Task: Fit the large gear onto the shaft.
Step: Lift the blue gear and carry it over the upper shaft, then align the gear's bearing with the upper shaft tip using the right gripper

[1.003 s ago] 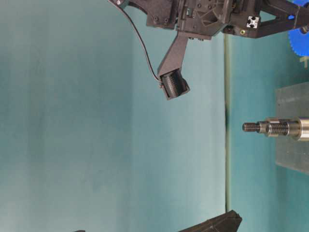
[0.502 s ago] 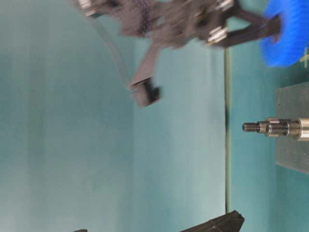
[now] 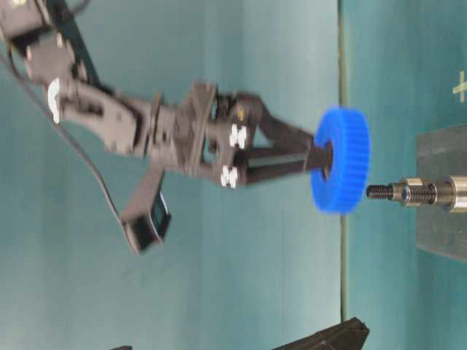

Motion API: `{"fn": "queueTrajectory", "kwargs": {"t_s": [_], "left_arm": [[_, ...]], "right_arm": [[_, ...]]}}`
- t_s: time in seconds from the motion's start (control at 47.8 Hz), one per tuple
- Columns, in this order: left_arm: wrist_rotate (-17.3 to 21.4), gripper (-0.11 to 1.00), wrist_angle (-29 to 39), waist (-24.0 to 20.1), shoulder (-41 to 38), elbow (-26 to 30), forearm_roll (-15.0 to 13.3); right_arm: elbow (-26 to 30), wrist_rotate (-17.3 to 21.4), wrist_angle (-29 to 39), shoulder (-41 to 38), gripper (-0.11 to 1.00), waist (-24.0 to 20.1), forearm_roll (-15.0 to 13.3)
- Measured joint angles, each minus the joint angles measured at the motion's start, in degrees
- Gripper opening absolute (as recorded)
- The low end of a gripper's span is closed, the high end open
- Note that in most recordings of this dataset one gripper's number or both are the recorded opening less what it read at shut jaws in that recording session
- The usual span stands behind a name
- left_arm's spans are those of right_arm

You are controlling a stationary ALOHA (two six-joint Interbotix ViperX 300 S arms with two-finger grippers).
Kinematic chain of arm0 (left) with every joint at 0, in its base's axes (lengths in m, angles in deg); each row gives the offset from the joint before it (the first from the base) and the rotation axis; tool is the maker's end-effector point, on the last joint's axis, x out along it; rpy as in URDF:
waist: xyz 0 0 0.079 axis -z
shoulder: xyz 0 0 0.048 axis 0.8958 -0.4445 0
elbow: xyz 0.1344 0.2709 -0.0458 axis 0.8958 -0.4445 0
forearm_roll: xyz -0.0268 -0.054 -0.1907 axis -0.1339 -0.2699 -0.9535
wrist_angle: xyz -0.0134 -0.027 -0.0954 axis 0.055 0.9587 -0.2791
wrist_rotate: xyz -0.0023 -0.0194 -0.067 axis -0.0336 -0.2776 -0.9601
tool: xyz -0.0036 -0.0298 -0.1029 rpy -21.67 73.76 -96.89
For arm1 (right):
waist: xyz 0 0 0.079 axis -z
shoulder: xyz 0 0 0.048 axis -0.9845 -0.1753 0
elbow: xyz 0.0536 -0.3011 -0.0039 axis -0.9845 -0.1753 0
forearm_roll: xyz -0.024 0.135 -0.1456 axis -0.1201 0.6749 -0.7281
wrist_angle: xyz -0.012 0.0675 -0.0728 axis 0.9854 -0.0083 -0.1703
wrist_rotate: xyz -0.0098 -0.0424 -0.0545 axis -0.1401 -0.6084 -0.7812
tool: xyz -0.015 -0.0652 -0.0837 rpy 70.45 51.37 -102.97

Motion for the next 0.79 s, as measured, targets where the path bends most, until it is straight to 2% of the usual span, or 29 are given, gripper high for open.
{"fn": "queueTrajectory", "kwargs": {"t_s": [0.355, 0.794], "left_arm": [[-0.1, 0.00, 0.0, 0.8, 0.0, 0.0, 0.0], [-0.2, 0.00, 0.0, 0.9, 0.0, -0.1, 0.0]], "right_arm": [[5.0, -0.8, 1.5, -5.3, 0.48, -1.1, 0.0], [5.8, -1.2, 1.4, -6.3, 0.48, -1.1, -0.1]]}}
